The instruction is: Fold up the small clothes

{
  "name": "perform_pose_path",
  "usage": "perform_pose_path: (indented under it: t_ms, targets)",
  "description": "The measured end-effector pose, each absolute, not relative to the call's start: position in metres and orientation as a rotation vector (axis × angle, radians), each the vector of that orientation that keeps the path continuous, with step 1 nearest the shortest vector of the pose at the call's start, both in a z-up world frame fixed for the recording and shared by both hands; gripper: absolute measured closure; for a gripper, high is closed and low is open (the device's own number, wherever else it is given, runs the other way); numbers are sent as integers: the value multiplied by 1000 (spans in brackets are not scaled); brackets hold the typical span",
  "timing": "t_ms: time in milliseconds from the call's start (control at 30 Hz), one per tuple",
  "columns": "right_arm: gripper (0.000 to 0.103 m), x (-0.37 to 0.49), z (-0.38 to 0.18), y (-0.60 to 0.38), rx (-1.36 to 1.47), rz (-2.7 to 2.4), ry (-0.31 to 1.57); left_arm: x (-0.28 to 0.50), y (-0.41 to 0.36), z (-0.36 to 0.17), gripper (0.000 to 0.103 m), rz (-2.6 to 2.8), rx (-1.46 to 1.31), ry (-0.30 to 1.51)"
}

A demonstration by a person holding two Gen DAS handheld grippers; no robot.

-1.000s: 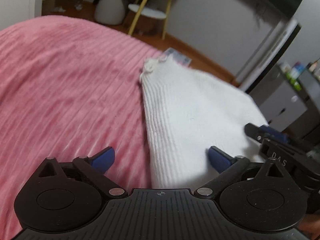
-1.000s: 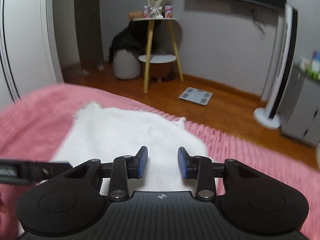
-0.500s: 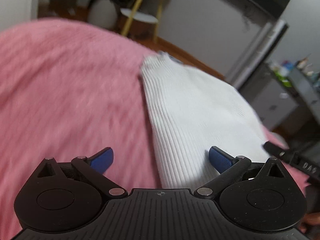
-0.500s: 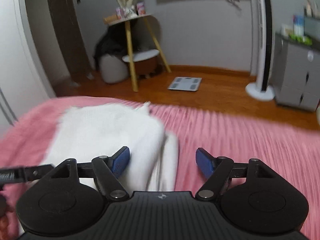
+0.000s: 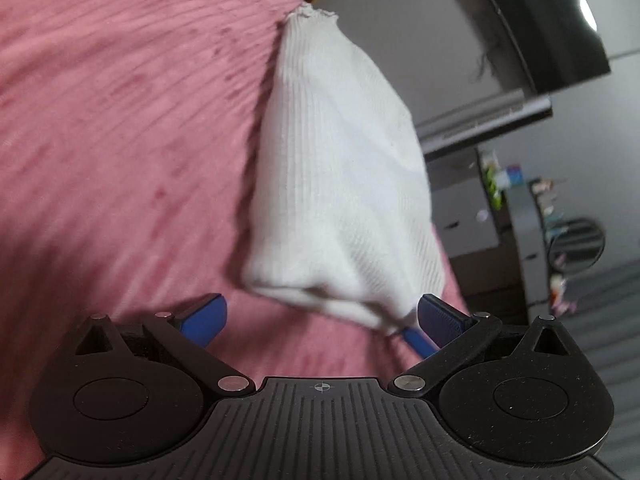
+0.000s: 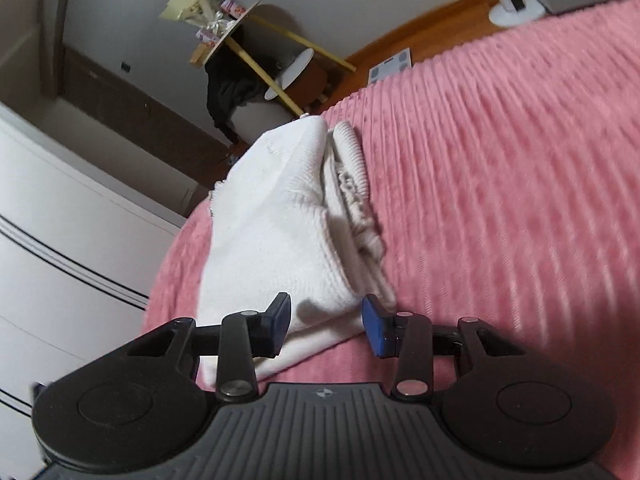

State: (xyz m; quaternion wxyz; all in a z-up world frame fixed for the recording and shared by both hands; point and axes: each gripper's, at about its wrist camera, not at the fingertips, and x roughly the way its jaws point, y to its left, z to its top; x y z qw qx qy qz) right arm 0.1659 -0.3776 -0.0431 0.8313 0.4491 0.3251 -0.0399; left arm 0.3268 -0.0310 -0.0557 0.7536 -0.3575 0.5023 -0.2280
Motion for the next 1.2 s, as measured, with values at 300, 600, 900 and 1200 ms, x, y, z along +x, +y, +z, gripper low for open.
perform_pose_path:
  t_ms: [300,600,900,1200]
  targets:
    - [62,172,-59,-371,1135,-82,624,323,-47,-45,6,-434,-890,1070]
    - [64,180,-74,-369,1184,-126,625,324,-51,-57,13,-391,-998,1065]
    - [67,183,-79,-363,1223,-126,572,323,-44,-50,30,-384,-1031,1016]
    - [75,187,-85,-360,1183,-130,581,321,-50,-42,30,-344,-963,1052]
